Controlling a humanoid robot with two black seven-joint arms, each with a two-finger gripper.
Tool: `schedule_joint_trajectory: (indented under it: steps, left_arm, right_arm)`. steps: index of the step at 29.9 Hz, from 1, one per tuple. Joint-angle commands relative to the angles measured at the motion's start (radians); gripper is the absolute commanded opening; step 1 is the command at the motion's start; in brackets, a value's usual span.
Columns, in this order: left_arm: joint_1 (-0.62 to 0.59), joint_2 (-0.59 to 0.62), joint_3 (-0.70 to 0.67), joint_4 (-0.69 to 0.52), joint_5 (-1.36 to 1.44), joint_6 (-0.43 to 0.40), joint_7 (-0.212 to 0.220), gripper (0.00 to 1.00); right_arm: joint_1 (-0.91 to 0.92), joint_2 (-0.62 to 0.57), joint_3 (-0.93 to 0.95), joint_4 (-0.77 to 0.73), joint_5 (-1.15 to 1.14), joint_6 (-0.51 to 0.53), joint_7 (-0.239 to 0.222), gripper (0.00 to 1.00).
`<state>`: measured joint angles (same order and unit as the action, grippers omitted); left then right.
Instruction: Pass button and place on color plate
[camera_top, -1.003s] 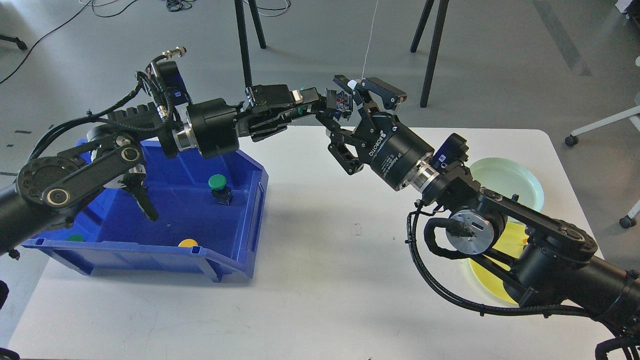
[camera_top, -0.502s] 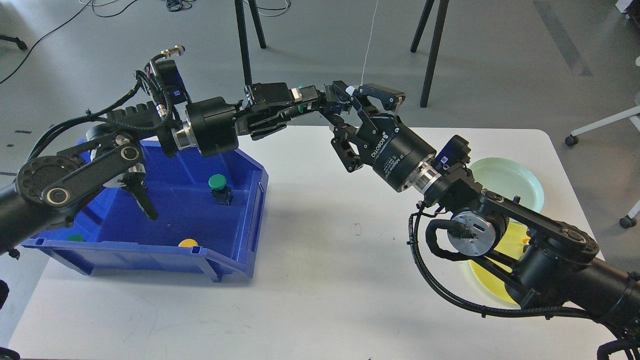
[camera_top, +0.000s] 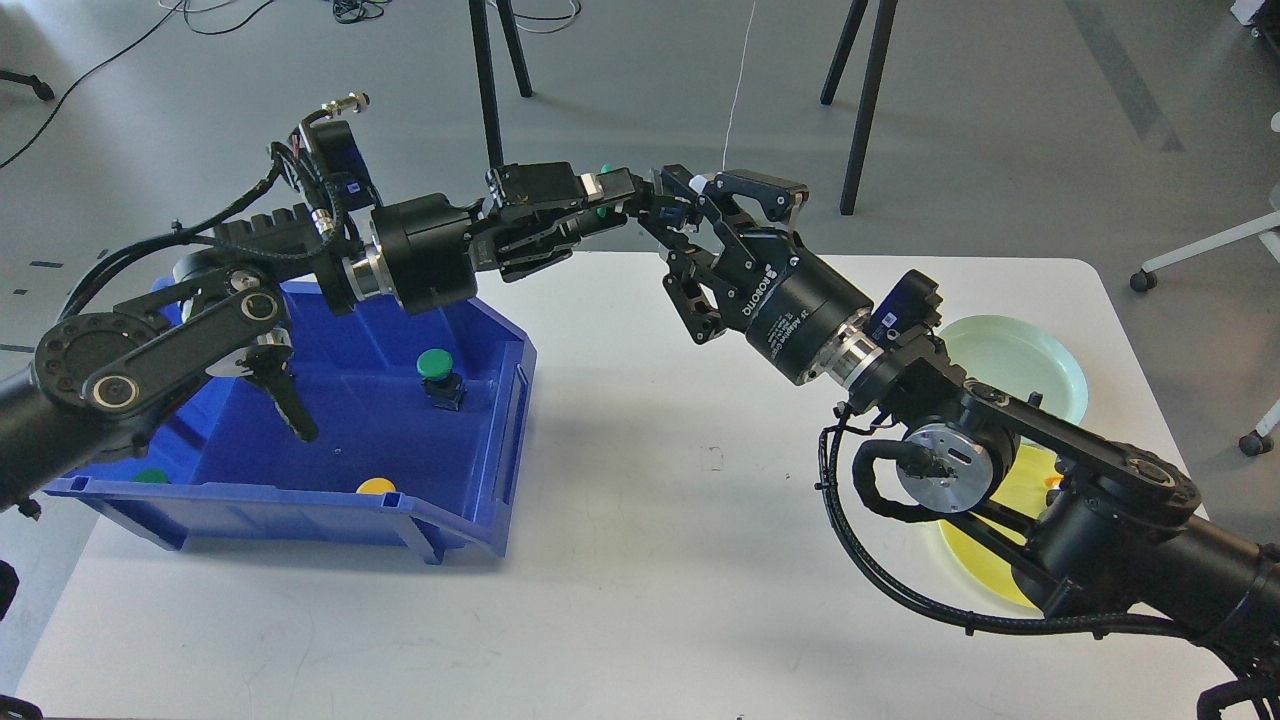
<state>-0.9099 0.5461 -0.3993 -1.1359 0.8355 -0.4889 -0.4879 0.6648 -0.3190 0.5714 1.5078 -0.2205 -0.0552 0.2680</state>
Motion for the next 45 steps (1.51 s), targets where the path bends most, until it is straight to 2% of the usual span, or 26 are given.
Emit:
schedule_joint_trajectory:
  steps: [1, 8, 13, 17, 18, 25, 30, 40, 43, 45]
  left_arm:
    - [0.0, 0.0, -0.001, 0.01, -0.018, 0.0, -0.001, 0.78]
    - [0.0, 0.0, 0.001, 0.011, -0.018, 0.0, -0.001, 0.79]
    - [0.0, 0.0, 0.001, 0.011, -0.018, 0.0, -0.001, 0.79]
    - [0.0, 0.0, 0.001, 0.011, -0.018, 0.0, -0.001, 0.79]
    - [0.0, 0.0, 0.001, 0.011, -0.018, 0.0, -0.001, 0.79]
    - [0.0, 0.0, 0.001, 0.011, -0.018, 0.0, -0.001, 0.79]
    - [0.0, 0.0, 0.001, 0.011, -0.018, 0.0, -0.001, 0.79]
    - [0.0, 0.0, 0.001, 0.011, -0.018, 0.0, -0.001, 0.79]
    - [0.0, 0.0, 0.001, 0.011, -0.018, 0.0, -0.001, 0.79]
    - [0.0, 0.0, 0.001, 0.011, -0.018, 0.0, -0.001, 0.79]
  right_arm:
    - [-0.005, -0.011, 0.004, 0.002, 0.001, -0.025, -0.001, 0.06]
    - [-0.069, -0.041, 0.079, 0.005, 0.003, -0.087, -0.001, 0.06]
    - [-0.192, -0.057, 0.218, 0.005, 0.02, -0.23, -0.003, 0.05]
    - [-0.275, -0.037, 0.307, -0.009, 0.061, -0.417, -0.006, 0.05]
    - [-0.29, -0.026, 0.33, -0.017, 0.093, -0.434, -0.006, 0.05]
    - [-0.347, 0.001, 0.493, -0.147, 0.292, -0.434, -0.015, 0.05]
    - [-0.321, 0.008, 0.547, -0.322, 0.414, -0.434, -0.027, 0.06]
    - [-0.22, 0.046, 0.542, -0.635, 0.444, -0.434, -0.154, 0.09]
    - [-0.197, 0.052, 0.528, -0.655, 0.443, -0.434, -0.193, 0.17]
    - [-0.192, 0.054, 0.528, -0.656, 0.443, -0.434, -0.196, 0.24]
